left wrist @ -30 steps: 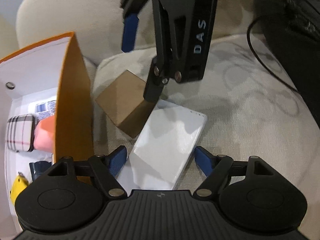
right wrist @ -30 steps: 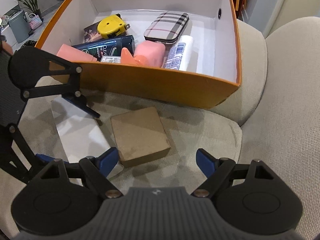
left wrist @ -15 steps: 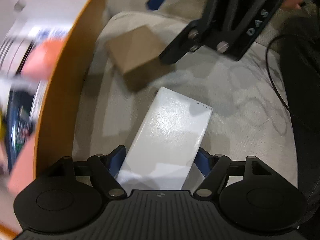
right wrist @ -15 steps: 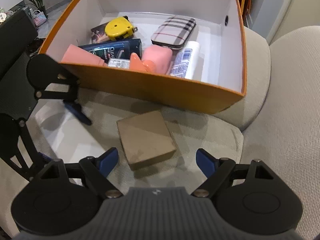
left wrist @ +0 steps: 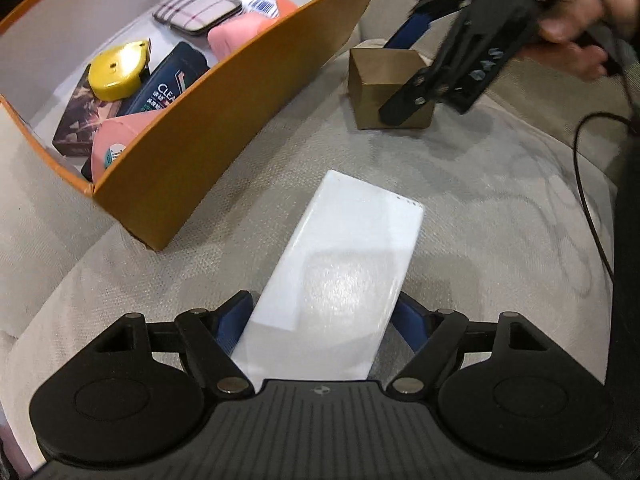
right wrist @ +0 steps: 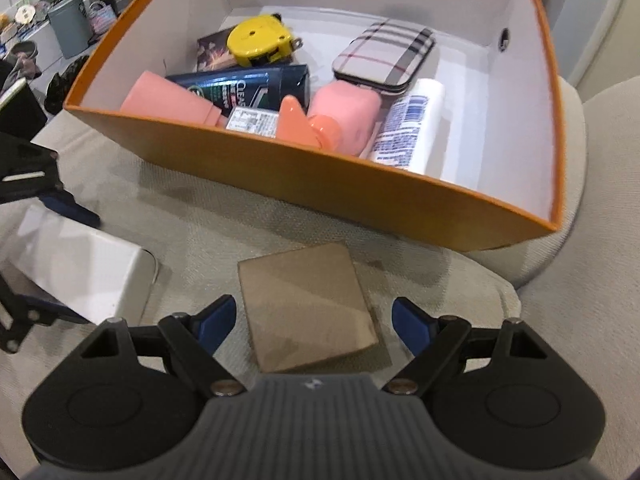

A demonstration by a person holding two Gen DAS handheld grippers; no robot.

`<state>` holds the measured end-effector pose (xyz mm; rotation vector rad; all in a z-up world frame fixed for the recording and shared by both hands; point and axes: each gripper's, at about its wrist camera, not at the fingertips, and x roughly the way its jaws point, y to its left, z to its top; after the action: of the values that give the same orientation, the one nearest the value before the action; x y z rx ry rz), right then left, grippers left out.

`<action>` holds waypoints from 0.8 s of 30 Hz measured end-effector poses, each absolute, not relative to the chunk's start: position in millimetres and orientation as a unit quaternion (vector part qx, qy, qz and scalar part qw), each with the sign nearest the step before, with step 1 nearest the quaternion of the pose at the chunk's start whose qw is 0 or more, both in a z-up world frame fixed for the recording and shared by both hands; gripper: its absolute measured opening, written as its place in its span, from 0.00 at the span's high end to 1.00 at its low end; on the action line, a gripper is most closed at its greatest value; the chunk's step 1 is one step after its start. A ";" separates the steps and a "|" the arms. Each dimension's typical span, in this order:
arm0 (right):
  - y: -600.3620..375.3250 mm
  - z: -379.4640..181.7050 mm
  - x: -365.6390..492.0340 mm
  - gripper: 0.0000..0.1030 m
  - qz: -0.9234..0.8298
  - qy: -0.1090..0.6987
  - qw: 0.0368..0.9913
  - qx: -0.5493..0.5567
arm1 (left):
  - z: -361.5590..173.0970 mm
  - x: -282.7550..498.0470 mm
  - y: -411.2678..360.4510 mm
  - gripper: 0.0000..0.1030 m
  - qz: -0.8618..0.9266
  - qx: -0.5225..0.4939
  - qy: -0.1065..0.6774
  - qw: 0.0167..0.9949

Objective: Organize rigid objects
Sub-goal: 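Grasp the white box with the left tool while the right tool grasps the brown cube, then lift and carry the white box and brown cube with both tools over the shoebox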

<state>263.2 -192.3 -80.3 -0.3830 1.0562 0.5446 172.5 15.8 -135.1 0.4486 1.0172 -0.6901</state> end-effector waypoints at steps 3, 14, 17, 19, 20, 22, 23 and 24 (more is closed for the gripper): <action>-189.4 -88.8 268.0 0.18 0.261 0.500 0.805 -0.185 | -136.6 169.2 20.0 0.07 -0.333 0.203 0.464 0.795; -194.0 -98.5 263.1 0.38 0.262 0.506 0.807 -0.152 | -132.3 167.9 22.6 0.17 -0.336 0.200 0.459 0.798; -195.1 -97.5 259.4 0.41 0.259 0.508 0.808 -0.148 | -133.0 165.4 23.2 0.21 -0.330 0.196 0.458 0.802; -195.7 -96.8 256.6 0.42 0.257 0.512 0.807 -0.145 | -134.1 160.6 22.6 0.23 -0.318 0.190 0.457 0.809; -195.0 -97.0 255.8 0.42 0.257 0.514 0.805 -0.145 | -133.6 156.5 21.9 0.24 -0.314 0.191 0.455 0.811; -194.2 -96.6 249.2 0.42 0.257 0.518 0.803 -0.146 | -132.4 148.9 21.7 0.28 -0.312 0.191 0.456 0.811; -194.0 -96.4 245.2 0.42 0.255 0.520 0.802 -0.146 | -132.1 145.6 21.9 0.29 -0.310 0.189 0.459 0.811; -192.7 -96.6 242.3 0.42 0.251 0.524 0.801 -0.146 | -131.9 142.1 22.3 0.29 -0.306 0.186 0.461 0.812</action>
<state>242.3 -192.7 -96.6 -0.3139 1.1241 0.5379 142.1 22.3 -131.9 0.3982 0.9848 -0.6537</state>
